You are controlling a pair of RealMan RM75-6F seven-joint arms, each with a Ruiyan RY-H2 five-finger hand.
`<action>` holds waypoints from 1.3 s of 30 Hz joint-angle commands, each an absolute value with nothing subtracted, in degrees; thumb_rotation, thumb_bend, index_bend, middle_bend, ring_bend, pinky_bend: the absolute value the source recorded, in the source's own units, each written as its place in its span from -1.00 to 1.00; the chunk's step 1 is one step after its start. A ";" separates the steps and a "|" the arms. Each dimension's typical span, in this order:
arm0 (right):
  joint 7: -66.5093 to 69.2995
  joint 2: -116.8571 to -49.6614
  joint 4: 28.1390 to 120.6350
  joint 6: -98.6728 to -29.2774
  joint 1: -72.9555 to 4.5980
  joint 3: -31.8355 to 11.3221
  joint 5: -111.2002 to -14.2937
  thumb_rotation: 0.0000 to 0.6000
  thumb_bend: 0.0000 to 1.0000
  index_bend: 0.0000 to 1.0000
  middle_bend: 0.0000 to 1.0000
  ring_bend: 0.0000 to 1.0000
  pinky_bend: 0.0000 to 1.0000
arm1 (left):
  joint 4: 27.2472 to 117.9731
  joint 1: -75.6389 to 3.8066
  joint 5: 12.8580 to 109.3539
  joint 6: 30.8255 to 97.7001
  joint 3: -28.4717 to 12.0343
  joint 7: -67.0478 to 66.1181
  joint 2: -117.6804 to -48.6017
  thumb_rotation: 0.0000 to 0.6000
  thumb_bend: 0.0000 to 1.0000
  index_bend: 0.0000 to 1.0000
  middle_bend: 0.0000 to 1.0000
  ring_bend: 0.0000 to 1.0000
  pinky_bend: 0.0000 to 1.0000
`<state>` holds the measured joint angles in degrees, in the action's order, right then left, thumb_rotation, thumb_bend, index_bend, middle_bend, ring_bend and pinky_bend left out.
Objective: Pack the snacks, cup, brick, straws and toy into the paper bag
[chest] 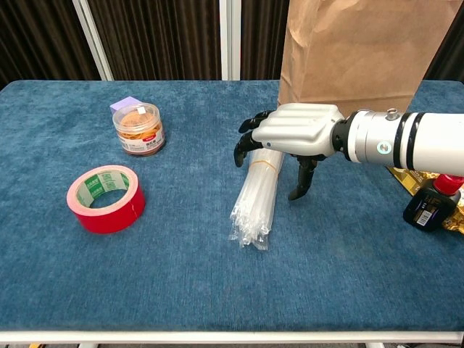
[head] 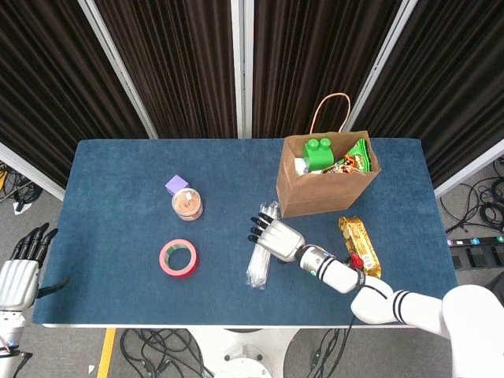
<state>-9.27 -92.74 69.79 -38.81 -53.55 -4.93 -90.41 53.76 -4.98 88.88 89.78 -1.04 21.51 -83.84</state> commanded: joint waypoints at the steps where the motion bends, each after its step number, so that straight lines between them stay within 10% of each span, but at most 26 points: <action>1: -9.12 -94.60 67.32 -38.46 -54.23 -4.54 -89.67 1.00 -1.00 -0.49 -0.56 -0.91 -0.83 | 53.38 -4.96 88.77 89.75 -1.12 22.20 -84.01 1.00 -0.63 -0.74 -0.77 -0.98 -0.73; 20: -9.90 -98.67 63.32 -40.78 -54.92 -4.05 -87.69 1.00 -0.75 0.32 -0.04 -0.31 -0.24 | 50.82 -4.73 88.69 89.55 -1.04 24.42 -84.79 1.00 -0.63 -0.74 -0.77 -0.98 -0.73; 39: -22.06 -87.15 85.37 -50.80 -55.42 -11.88 -86.23 1.00 -0.66 0.39 0.02 -0.25 -0.18 | 51.90 -4.89 89.07 90.38 -1.30 23.82 -84.25 1.00 -0.63 -0.74 -0.77 -0.98 -0.73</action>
<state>-18.80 -89.64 81.38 -48.59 -55.28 -9.57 -87.03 51.81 -4.87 89.03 90.31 -1.27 23.90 -84.32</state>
